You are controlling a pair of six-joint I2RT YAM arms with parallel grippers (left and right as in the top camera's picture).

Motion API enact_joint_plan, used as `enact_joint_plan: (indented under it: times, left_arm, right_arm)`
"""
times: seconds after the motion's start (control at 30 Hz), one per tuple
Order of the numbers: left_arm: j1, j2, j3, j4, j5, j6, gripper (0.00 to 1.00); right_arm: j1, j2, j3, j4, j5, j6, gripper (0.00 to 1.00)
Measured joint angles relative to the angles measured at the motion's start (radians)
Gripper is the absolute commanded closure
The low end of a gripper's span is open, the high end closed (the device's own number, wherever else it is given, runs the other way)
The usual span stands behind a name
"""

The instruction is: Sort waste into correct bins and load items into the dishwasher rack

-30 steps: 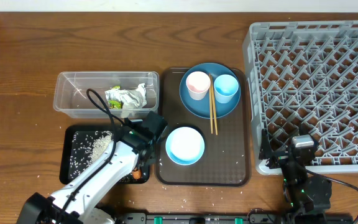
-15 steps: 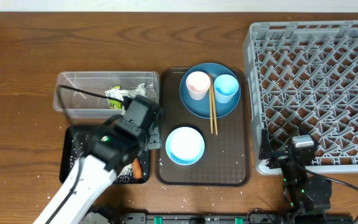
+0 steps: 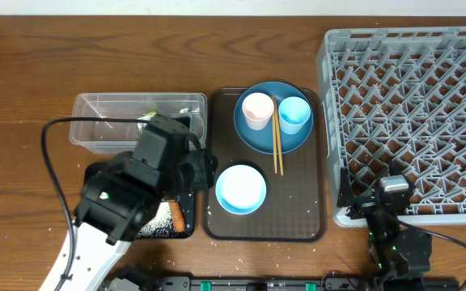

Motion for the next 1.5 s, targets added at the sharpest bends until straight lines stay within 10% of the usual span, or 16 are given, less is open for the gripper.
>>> enact_joint_plan:
  times: [0.3, 0.6, 1.07, 1.33, 1.5]
  left_arm:
    - [0.212, 0.000, 0.106, 0.002, 0.145, 0.001, 0.52]
    - [0.393, 0.000, 0.114, 0.064, 0.172, 0.006, 0.22]
    - [0.415, 0.000, 0.116, 0.068, 0.176, 0.005, 0.09]
    - [0.415, 0.000, 0.116, 0.067, 0.176, 0.005, 0.07]
    - [0.415, 0.000, 0.116, 0.067, 0.176, 0.005, 0.07]
  right_arm:
    - [0.000, 0.000, 0.001, 0.047, -0.043, 0.013, 0.01]
    - [0.000, 0.113, 0.225, -0.213, -0.124, 0.103, 0.01]
    - [0.013, 0.914, 1.151, -0.736, -0.342, 0.127, 0.01]
    - [0.021, 1.262, 1.257, -0.744, -0.602, 0.147, 0.01]
    - [0.042, 1.385, 1.257, -0.745, -0.684, 0.227, 0.32]
